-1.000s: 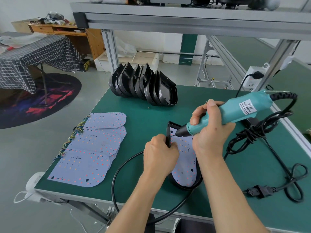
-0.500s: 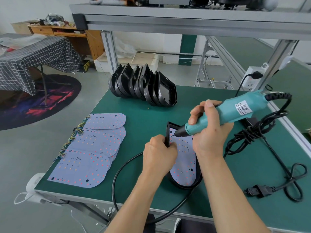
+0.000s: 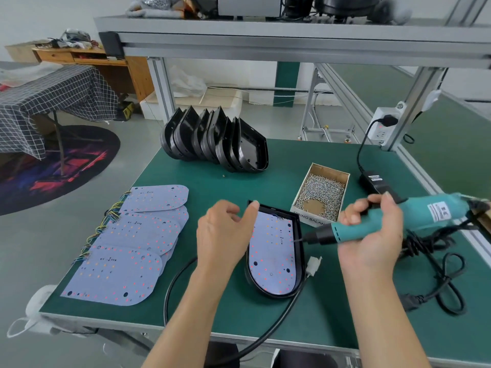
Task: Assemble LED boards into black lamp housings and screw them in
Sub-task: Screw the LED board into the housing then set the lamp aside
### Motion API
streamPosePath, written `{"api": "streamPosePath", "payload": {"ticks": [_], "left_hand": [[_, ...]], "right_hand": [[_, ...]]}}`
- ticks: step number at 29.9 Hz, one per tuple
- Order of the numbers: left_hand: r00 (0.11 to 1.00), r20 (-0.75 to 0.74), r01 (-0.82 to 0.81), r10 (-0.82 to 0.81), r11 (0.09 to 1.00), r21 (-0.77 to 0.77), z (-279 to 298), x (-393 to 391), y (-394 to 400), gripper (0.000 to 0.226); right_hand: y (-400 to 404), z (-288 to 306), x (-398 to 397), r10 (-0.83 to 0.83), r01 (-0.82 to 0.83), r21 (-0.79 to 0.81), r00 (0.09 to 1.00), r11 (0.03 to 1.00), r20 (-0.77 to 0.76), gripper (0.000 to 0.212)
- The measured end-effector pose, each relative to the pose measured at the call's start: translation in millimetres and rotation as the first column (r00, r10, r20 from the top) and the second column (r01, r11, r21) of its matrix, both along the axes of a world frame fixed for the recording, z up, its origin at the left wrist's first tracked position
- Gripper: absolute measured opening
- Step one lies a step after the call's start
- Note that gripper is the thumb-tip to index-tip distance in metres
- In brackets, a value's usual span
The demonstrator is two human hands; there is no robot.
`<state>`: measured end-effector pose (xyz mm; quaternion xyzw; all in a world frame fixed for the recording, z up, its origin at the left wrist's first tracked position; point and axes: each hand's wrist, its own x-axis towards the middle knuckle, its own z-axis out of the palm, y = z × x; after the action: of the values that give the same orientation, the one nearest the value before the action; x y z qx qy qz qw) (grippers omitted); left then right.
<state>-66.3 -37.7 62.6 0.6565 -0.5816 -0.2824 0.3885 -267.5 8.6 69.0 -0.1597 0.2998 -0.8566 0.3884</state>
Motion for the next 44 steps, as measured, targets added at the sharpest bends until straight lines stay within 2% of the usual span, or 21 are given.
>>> {"api": "streamPosePath", "payload": {"ticks": [3,5,6,7,9,11,13,14,17,23,27,32,35,37,38,40,42,44], "left_hand": [[0.999,0.010,0.049,-0.048,0.968,-0.248,19.3,-14.5,-7.2,0.015],[0.977,0.119,0.208,-0.177,0.919,-0.335,25.9,-36.7,-18.8,0.006],[0.945,0.193,0.316,-0.264,0.890,-0.328,27.4,-50.8,-26.8,0.007],[0.893,0.288,0.426,-0.347,0.858,-0.287,27.5,-66.0,-35.3,0.010],[0.708,0.549,0.598,-0.444,0.791,-0.130,23.3,-96.3,-52.0,0.014],[0.465,0.772,0.646,-0.434,0.762,0.040,17.5,-120.2,-64.4,0.021],[0.293,0.862,0.627,-0.413,0.764,0.152,15.9,-134.8,-73.1,0.017],[0.253,0.876,0.619,-0.411,0.764,0.179,16.0,-139.1,-76.5,0.008],[0.193,0.877,0.616,-0.440,0.750,0.240,19.8,-148.5,-84.8,0.024],[0.093,0.896,0.636,-0.435,0.718,0.283,20.3,-158.2,-88.1,0.025],[0.086,0.902,0.638,-0.424,0.718,0.277,19.1,-161.5,-87.3,0.024],[0.140,0.886,0.617,-0.443,0.738,0.271,10.3,-163.4,-91.3,0.030],[0.154,0.873,0.640,-0.463,0.720,0.269,8.0,-162.8,-93.7,0.030],[0.197,0.855,0.665,-0.480,0.706,0.243,10.4,-158.6,-93.1,0.025],[0.249,0.835,0.680,-0.490,0.703,0.210,12.5,-155.0,-92.7,0.018],[0.428,0.710,0.703,-0.559,0.700,0.127,17.4,-143.6,-88.8,0.012],[0.628,0.419,0.706,-0.656,0.707,0.049,23.5,-124.9,-77.0,0.010],[0.734,0.101,0.677,-0.671,0.735,-0.038,28.5,-100.8,-58.0,0.004]], "right_hand": [[10.2,-16.7,-9.1,0.009,-0.011,0.038,0.999,0.999,0.034,0.023],[14.2,-22.6,-11.9,0.019,-0.022,0.047,0.998,0.999,0.054,0.024],[15.5,-24.2,-12.8,0.023,-0.025,0.046,0.998,0.999,0.062,0.024],[16.4,-24.9,-13.4,0.022,-0.025,0.045,0.998,0.999,0.065,0.024],[18.0,-24.6,-14.5,0.016,-0.019,0.046,0.998,0.999,0.061,0.025],[20.5,-23.7,-16.1,0.019,-0.022,0.046,0.998,0.999,0.056,0.025],[24.4,-23.2,-18.3,0.023,-0.026,0.049,0.998,0.998,0.050,0.024],[26.4,-23.4,-19.6,0.023,-0.025,0.050,0.999,0.998,0.046,0.024],[31.5,-23.8,-23.2,0.013,-0.016,0.062,0.999,0.998,0.049,0.027],[33.8,-25.2,-24.3,0.009,-0.015,0.079,0.997,0.997,0.072,0.024],[33.3,-25.3,-23.3,0.008,-0.013,0.071,0.997,0.997,0.072,0.025],[34.1,-25.0,-20.5,0.010,-0.015,0.075,0.998,0.997,0.065,0.031],[34.8,-24.1,-19.3,0.010,-0.015,0.078,0.998,0.997,0.062,0.031],[35.1,-23.8,-19.5,0.004,-0.009,0.084,0.998,0.996,0.060,0.028],[35.1,-23.4,-19.7,0.000,-0.005,0.084,0.998,0.996,0.058,0.026],[34.7,-21.6,-20.1,-0.004,0.001,0.082,0.999,0.997,0.045,0.021],[33.0,-18.8,-19.1,-0.001,-0.002,0.078,0.999,0.997,0.038,0.021],[30.2,-14.6,-16.8,0.006,-0.009,0.057,0.999,0.998,0.050,0.023]]}}
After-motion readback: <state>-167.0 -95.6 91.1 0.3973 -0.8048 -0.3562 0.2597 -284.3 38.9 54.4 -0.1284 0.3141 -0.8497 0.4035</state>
